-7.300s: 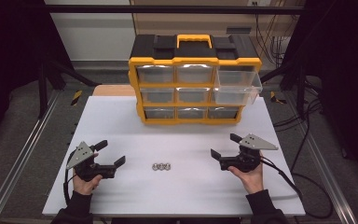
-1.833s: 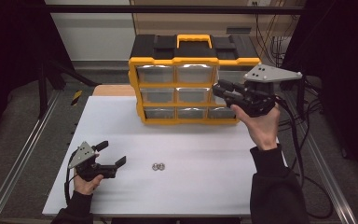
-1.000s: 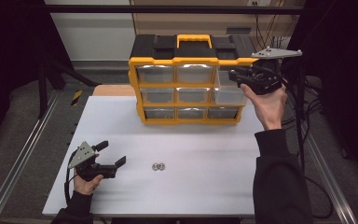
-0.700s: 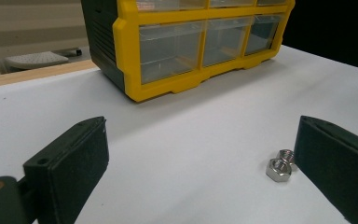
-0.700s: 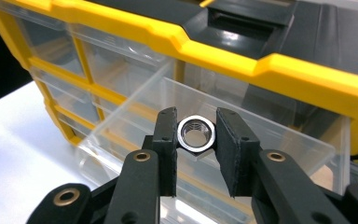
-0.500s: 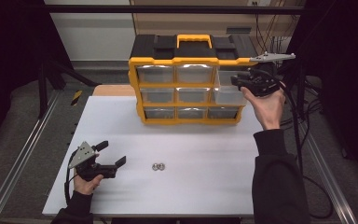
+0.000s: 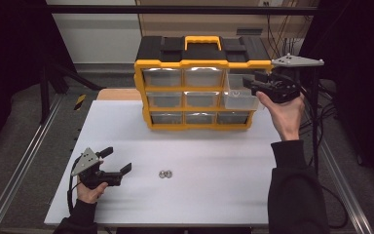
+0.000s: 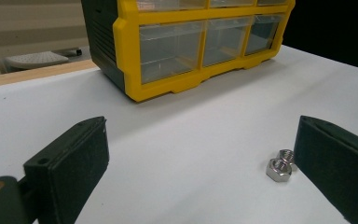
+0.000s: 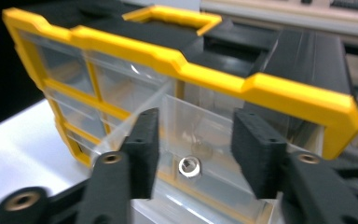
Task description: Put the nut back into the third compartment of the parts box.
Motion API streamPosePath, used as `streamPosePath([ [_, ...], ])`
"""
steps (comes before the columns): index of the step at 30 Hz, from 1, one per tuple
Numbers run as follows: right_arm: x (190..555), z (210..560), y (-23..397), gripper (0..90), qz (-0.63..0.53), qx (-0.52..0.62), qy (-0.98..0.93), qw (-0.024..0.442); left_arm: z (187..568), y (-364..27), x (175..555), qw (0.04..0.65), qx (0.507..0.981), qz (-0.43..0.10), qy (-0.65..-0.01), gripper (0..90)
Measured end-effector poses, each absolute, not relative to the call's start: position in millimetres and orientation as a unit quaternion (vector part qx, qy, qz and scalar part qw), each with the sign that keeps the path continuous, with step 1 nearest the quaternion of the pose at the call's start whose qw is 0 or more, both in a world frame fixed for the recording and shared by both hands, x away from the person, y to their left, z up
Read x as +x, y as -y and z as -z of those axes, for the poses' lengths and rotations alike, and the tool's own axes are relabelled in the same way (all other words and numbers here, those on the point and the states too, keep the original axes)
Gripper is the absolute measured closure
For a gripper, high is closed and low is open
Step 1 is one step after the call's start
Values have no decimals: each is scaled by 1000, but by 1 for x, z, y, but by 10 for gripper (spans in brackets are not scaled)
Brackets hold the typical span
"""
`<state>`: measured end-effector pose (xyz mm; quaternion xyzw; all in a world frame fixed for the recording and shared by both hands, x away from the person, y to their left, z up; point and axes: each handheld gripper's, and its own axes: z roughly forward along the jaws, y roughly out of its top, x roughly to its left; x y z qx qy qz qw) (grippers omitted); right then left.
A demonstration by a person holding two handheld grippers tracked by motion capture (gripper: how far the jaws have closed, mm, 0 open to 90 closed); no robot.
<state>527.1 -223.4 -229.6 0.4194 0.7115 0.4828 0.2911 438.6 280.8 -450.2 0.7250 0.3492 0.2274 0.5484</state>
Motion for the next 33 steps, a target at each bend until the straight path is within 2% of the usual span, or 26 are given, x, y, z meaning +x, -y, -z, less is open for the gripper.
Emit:
streamPosePath([
  [6,505,230,224,315,-521,395,-692,305,450,-281,439,548,725,-228,-349,32],
  [9,494,234,220,191,-530,385,-687,314,450,-281,439,548,725,-228,-350,32],
  [13,483,241,214,80,-538,376,-685,315,450,-281,439,548,725,-228,-350,32],
  [19,468,256,205,35,-546,365,-685,314,450,-281,439,548,725,-228,-349,32],
  [33,453,301,180,24,-552,352,-703,278,450,-281,438,550,725,-228,-347,29],
])
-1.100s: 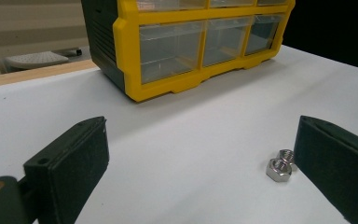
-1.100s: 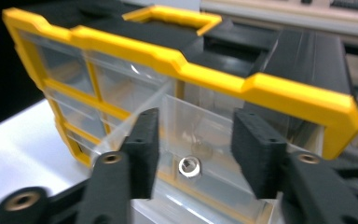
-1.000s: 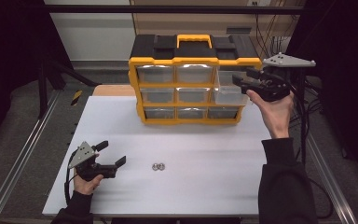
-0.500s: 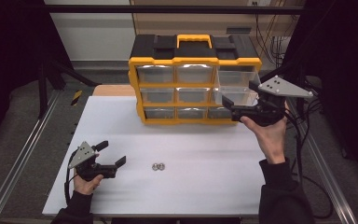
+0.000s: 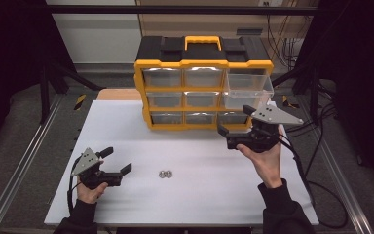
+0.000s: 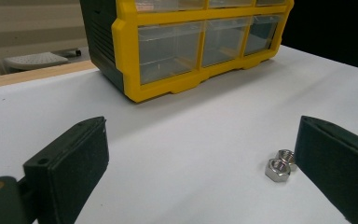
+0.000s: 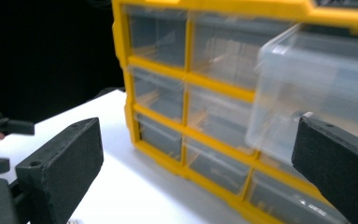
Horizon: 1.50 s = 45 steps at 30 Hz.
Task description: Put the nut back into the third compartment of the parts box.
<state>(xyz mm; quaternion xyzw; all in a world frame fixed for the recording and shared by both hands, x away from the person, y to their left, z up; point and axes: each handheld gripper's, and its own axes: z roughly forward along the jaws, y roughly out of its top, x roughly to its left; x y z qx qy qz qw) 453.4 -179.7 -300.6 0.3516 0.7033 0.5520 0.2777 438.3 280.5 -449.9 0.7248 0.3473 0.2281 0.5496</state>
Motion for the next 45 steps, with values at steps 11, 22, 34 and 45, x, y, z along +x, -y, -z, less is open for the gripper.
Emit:
streamPosePath([
  [11,452,338,148,25,-534,342,-734,243,450,-281,438,550,724,-228,-348,29],
  [22,459,377,110,31,-510,335,-767,199,450,-281,438,550,724,-228,-348,28],
  [34,468,416,79,49,-486,331,-794,157,450,-281,438,548,725,-229,-349,28],
  [45,472,442,51,74,-454,311,-824,137,450,-281,438,548,724,-229,-350,28],
])
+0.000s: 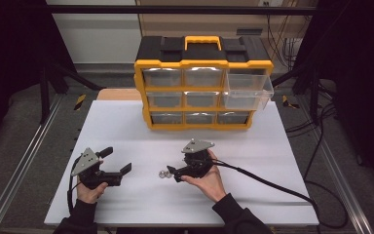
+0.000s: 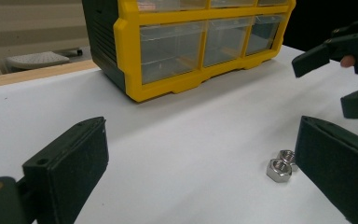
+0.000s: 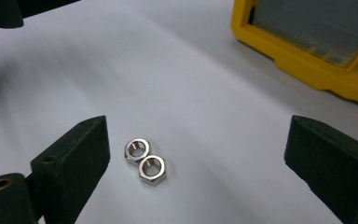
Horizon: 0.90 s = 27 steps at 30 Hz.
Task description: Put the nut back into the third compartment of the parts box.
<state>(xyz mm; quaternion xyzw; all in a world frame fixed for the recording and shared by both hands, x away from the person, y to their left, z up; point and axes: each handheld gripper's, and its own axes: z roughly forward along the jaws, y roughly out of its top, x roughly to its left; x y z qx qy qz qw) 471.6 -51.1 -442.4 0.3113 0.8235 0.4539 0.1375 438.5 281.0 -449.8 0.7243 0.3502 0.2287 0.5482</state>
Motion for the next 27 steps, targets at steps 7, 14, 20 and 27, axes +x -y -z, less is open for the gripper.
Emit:
streamPosePath([
  [7,476,462,43,91,-435,312,-836,124,450,-281,439,548,725,-229,-350,28],
  [14,475,475,29,143,-413,293,-855,115,450,-281,439,547,725,-229,-351,28],
  [20,476,481,26,273,-410,288,-860,99,450,-281,439,547,725,-229,-351,28],
  [27,476,488,24,455,-405,276,-868,79,450,-281,439,547,725,-229,-351,28],
])
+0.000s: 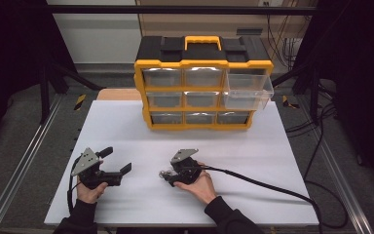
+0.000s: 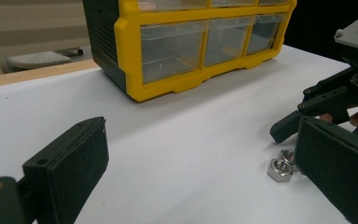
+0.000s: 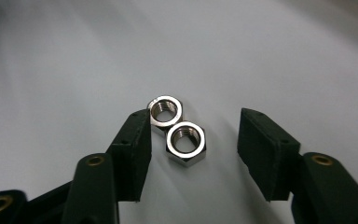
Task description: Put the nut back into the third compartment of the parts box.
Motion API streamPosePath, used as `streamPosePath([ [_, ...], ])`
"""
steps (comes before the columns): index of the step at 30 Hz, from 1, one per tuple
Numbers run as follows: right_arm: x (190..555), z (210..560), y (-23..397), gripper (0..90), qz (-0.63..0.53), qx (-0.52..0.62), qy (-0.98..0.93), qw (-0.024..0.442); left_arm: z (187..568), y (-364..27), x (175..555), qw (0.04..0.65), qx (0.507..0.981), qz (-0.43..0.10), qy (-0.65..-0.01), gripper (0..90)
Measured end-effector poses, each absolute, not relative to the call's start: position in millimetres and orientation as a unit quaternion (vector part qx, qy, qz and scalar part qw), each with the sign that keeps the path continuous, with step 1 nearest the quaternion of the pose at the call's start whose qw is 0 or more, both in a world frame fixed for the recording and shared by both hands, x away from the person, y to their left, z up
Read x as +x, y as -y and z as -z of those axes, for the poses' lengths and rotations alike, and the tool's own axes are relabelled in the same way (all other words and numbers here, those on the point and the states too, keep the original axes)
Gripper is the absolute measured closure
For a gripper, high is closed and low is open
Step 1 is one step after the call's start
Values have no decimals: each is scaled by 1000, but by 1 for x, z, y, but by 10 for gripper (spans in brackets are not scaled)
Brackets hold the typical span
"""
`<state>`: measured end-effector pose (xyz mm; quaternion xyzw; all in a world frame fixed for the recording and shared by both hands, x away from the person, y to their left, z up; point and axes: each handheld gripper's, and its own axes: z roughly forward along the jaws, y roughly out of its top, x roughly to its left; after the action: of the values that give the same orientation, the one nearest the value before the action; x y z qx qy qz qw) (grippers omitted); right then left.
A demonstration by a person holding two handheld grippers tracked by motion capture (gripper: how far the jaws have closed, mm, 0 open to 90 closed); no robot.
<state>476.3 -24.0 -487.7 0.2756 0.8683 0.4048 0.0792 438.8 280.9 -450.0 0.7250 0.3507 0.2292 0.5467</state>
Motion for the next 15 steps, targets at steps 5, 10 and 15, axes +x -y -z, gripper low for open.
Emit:
streamPosePath([
  [5,476,489,24,565,-407,272,-869,73,450,-281,439,547,725,-229,-351,29],
  [10,477,489,24,642,-409,264,-871,67,450,-281,439,546,725,-229,-351,29],
  [15,477,490,25,689,-404,260,-875,63,450,-281,439,547,725,-229,-351,30],
])
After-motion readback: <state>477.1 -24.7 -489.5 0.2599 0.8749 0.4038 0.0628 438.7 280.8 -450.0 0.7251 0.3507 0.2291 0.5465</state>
